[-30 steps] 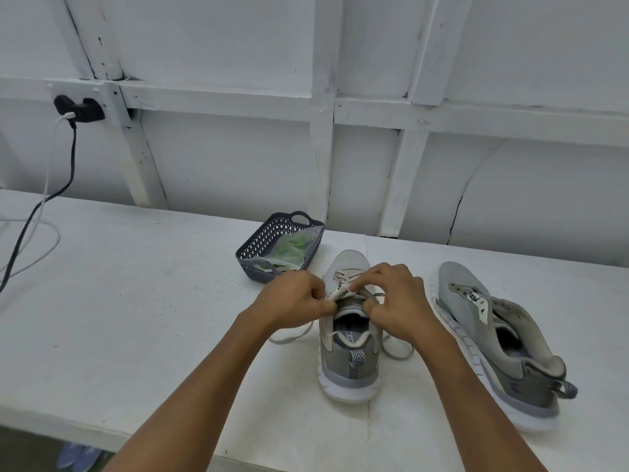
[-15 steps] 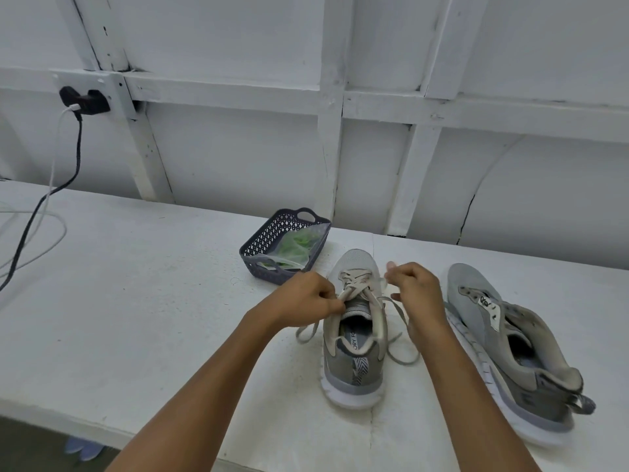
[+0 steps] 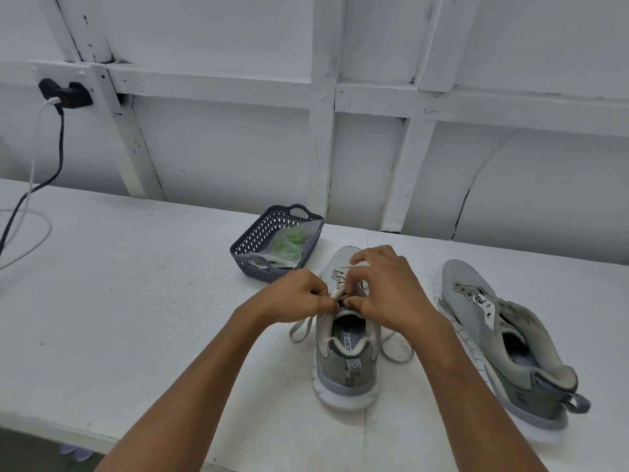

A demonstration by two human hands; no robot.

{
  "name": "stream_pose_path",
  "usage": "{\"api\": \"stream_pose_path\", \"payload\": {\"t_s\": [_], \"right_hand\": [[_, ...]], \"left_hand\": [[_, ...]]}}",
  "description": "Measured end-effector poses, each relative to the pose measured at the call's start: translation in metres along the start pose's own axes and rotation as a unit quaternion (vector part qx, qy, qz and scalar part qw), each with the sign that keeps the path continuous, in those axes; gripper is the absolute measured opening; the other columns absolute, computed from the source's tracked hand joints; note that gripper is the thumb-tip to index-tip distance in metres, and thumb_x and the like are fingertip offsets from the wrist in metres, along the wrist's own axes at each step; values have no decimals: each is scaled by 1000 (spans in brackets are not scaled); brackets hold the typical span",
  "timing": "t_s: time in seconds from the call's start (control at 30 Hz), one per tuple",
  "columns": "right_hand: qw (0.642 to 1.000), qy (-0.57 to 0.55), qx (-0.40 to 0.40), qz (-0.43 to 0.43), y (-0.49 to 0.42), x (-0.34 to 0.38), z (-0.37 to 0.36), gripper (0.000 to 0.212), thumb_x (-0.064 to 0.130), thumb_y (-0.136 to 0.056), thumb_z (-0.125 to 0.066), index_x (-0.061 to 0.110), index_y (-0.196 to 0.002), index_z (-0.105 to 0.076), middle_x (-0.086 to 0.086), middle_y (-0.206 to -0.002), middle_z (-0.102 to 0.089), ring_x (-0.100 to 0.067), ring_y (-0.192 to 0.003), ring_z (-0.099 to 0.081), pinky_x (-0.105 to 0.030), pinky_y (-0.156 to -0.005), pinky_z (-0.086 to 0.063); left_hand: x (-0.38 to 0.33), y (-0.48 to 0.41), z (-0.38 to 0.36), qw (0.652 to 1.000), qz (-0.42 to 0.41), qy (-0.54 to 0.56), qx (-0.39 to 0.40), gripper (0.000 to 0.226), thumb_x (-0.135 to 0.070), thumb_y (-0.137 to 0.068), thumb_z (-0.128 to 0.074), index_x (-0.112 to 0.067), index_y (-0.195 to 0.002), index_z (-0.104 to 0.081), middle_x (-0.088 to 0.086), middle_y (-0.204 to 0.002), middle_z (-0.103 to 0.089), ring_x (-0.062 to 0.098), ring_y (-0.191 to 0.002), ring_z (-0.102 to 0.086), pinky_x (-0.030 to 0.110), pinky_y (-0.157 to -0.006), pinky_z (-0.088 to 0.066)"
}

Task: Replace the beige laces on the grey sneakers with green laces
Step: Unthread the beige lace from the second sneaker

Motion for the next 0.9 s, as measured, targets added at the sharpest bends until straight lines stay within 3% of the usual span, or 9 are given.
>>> {"api": "stream_pose_path", "payload": {"t_s": [0.13, 0.23, 0.3, 0.37, 0.43, 0.53, 0.67, 0.8, 0.9], "right_hand": [[1000, 14, -4, 18, -3, 3, -2, 8, 28, -86, -69, 28, -82, -62, 13, -116, -55, -15, -119, -39, -32, -94, -32], [989, -133, -65, -25, -5, 0, 5, 18, 13, -92, -60, 24, -83, -51, 8, -104, -58, -16, -106, -48, -35, -91, -41], [934, -331, -100, -90, -3, -8, 13, 20, 13, -100, -51, 24, -84, -47, 7, -101, -67, -11, -98, -58, -30, -86, -48], [851, -495, -112, -132, -3, -14, 19, 18, 13, -103, -46, 19, -86, -45, 6, -78, -70, -14, -76, -66, -28, -76, -53], [804, -567, -87, -155, -3, -18, 19, 18, 10, -102, -46, 14, -85, -45, 8, -52, -54, -16, -50, -53, -33, -59, -49], [864, -476, -43, -160, -3, -21, 15, 18, 19, -96, -60, 15, -81, -51, 12, -48, -46, -9, -45, -37, -25, -51, -33], [971, -219, 52, -80, -4, -6, 5, 10, 28, -82, -74, 23, -76, -68, 25, -64, -56, 6, -65, -53, -9, -56, -35], [991, -73, 93, -56, -6, 4, -1, 12, 21, -82, -69, 25, -71, -65, 15, -79, -61, -8, -78, -57, -13, -56, -36], [992, -16, 112, -48, -11, 6, 0, 12, 22, -84, -64, 21, -73, -64, 3, -82, -68, -18, -78, -60, -26, -60, -42]], "left_hand": [[-1, 0, -1, 1000, -5, 9, 4, 31, -21, -83, -68, -14, -55, -56, -4, -53, -45, 11, -52, -37, 28, -56, -31], [1, 1, 1, 1000, -5, 15, 6, 28, -21, -84, -68, -14, -58, -61, -2, -55, -53, 11, -53, -43, 26, -56, -35], [1, 2, 1, 1000, -2, 14, 11, 26, -23, -85, -68, -10, -62, -65, -5, -56, -57, 9, -54, -48, 24, -56, -38], [1, 1, 2, 1000, 0, 10, 15, 27, -25, -85, -69, -10, -64, -66, -6, -56, -57, 9, -55, -49, 24, -56, -39], [1, 0, 1, 1000, 2, 10, 21, 26, -25, -85, -69, -12, -63, -65, -8, -55, -56, 9, -55, -48, 25, -57, -39], [-1, 0, -1, 1000, 4, 12, 27, 25, -24, -86, -69, -5, -69, -67, -6, -56, -55, 10, -55, -48, 23, -55, -39], [-2, 0, -1, 1000, 6, 16, 26, 24, -21, -85, -68, -4, -69, -65, -4, -55, -54, 11, -53, -47, 22, -52, -39], [-2, 1, -2, 1000, 2, 6, 29, 23, -22, -84, -67, -12, -63, -64, -7, -53, -54, 10, -52, -49, 24, -54, -41], [-1, 2, -2, 1000, 1, 5, 24, 23, -22, -85, -67, -8, -66, -65, -6, -53, -54, 12, -53, -49, 24, -54, -40]]}}
Point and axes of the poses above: each hand's wrist, its own y-axis away from the middle knuckle, its own z-axis out of the back of the hand, x = y × z, the point moved 6 cm from there along -y, towards the middle knuckle
